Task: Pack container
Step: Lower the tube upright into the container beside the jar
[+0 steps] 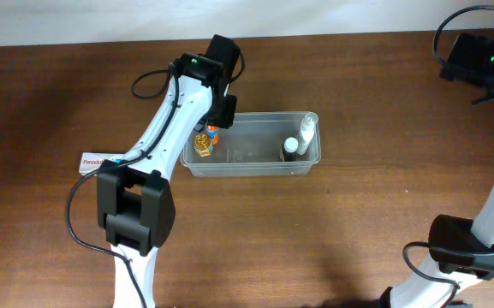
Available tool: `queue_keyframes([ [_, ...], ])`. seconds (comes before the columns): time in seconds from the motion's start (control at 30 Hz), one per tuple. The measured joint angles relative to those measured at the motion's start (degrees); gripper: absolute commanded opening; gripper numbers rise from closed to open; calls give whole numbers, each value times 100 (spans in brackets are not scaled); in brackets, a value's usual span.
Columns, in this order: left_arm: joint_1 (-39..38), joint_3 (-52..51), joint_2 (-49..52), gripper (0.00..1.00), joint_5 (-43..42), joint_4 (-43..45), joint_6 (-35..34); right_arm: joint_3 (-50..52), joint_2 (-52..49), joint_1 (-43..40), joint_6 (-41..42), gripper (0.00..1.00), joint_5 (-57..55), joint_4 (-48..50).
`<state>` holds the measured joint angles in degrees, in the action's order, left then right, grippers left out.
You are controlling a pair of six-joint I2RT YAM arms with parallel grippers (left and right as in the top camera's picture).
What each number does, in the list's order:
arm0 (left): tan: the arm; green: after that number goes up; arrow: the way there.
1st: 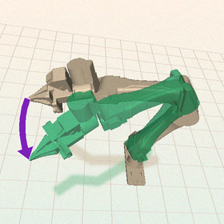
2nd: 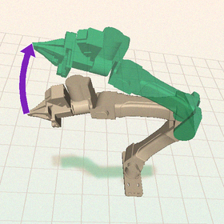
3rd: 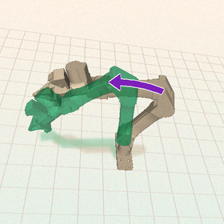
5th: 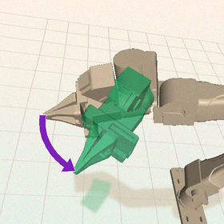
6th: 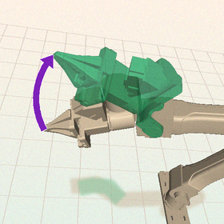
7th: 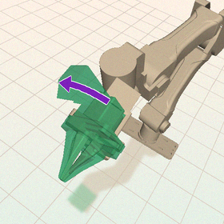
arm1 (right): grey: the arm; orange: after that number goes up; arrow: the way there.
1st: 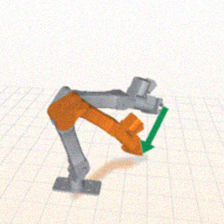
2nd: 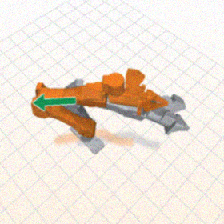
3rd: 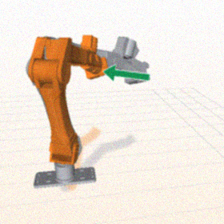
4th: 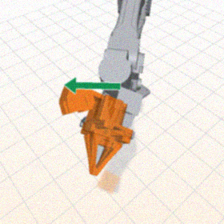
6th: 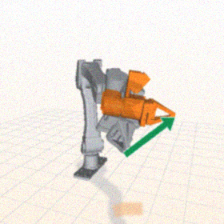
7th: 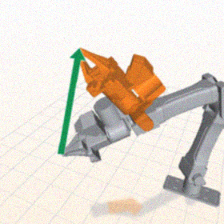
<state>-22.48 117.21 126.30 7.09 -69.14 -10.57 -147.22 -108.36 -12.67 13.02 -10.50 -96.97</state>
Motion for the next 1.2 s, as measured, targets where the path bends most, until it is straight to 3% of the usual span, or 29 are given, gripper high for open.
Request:
queue_keyframes([
  [1.1, 225, 0, 0, 44, -2, -120, -66, 0, 0, 0, 4, 99, -2, 0],
  [1.2, 227, 0, 0, 52, -2, -118, -83, 0, 0, 0, 0, 98, 0, 0],
])
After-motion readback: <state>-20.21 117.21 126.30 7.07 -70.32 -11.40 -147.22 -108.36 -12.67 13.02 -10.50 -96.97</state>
